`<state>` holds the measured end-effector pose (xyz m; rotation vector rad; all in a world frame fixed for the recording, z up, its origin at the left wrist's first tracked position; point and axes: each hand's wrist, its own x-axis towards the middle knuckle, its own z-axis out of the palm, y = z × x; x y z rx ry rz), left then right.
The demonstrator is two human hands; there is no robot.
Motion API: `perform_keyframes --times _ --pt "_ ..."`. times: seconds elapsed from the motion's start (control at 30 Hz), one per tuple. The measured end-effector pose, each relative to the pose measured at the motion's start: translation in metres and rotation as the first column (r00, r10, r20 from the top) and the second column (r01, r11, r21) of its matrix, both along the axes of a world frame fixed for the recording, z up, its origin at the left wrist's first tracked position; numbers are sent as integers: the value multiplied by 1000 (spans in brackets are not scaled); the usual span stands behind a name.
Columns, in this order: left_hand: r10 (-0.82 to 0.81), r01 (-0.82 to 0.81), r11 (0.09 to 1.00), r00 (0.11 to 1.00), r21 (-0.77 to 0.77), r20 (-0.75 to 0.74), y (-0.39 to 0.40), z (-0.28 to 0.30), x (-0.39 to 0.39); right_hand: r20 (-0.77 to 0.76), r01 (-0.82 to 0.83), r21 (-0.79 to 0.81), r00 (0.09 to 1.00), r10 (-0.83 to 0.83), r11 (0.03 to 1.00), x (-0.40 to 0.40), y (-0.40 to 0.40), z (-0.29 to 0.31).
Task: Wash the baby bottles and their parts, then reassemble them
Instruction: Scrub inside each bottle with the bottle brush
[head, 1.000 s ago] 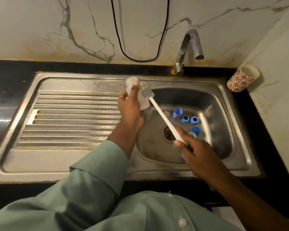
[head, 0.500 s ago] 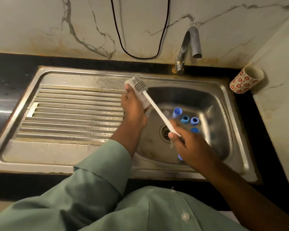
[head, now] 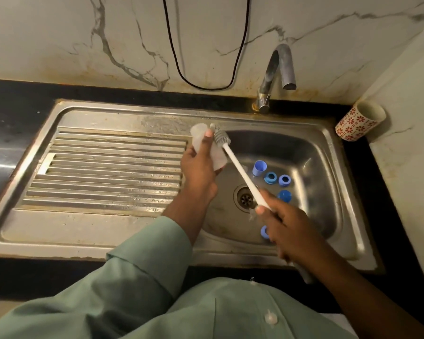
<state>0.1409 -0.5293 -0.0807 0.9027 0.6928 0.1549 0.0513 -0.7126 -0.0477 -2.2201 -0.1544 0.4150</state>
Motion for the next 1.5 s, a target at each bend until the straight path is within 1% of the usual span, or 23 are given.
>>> perform_keyframes --times 0.07,0.17,0.2,0.27,0.33,0.37,0.47,0.53,0.63,0.67,0.8,0.83,0.93,0.97,1.0,1.1,1.13,1.2,1.27,1.33,1.4,1.43,1.5 --pt "-56 56 998 998 -34 -4 -6 -1 0 -4 25 15 1000 -25 1000 13 11 -3" --pt "47 -46 996 999 -81 9 14 5 10 -3 -41 -58 999 41 997 4 3 -2" --pt "65 -65 996 998 -62 4 18 6 12 -42 -49 -30 998 48 998 -5 -1 0" --pt "7 -8 1000 1000 22 11 14 5 10 -109 -14 75 994 22 997 -10 3 0" --pt "-78 78 993 997 86 -1 0 -1 5 -114 55 119 993 -42 991 5 15 -6" --pt "-82 82 993 997 89 -5 -4 -3 4 -103 64 118 993 -52 991 11 20 -5" --pt "21 -21 997 1000 76 3 8 2 9 -24 -1 19 1000 1 1000 6 11 -4" --pt "79 -80 995 997 61 13 15 2 12 -36 -30 -18 999 30 999 -6 0 -1" --pt "-55 57 992 998 117 -20 2 0 8 -60 38 35 998 -36 999 8 7 -5" --pt "-71 73 992 997 103 -26 -2 0 7 -65 54 52 997 -50 997 14 11 -6" --pt "93 -93 996 996 -3 8 15 5 16 6 -31 -51 1000 31 998 2 1 -1" --pt "90 -90 996 996 0 13 16 5 17 2 -34 -64 999 34 997 -2 -1 1" --pt "-116 118 988 993 96 -30 -4 1 10 -25 42 -3 999 -42 999 13 4 -4" --pt "-151 153 984 988 91 -36 -10 0 8 -28 54 10 998 -54 998 18 7 -4" --pt "-144 145 987 989 72 -28 -11 1 9 -21 53 6 998 -53 999 20 7 -3" --pt "-18 19 999 999 -41 29 2 3 17 16 -11 -41 1000 12 999 7 -2 2" --pt "-11 12 999 999 -32 42 3 3 18 -2 -30 -48 1000 30 998 3 -3 5" --pt "-83 81 994 996 77 26 -6 2 15 -4 9 -4 1000 -9 1000 11 1 2" --pt "-95 94 991 995 94 6 -15 5 12 35 36 -12 999 -35 999 22 6 1" --pt "20 -21 999 999 28 32 -4 5 17 59 -19 -79 998 24 997 21 3 2" --pt "104 -104 995 993 -11 47 6 5 22 27 -65 -111 997 68 992 11 -3 6" --pt "90 -91 996 995 14 38 6 5 21 9 -67 -97 998 68 993 9 -2 6" --pt "-36 37 996 999 85 -9 -8 7 17 21 19 -12 1000 -18 1000 20 5 3"
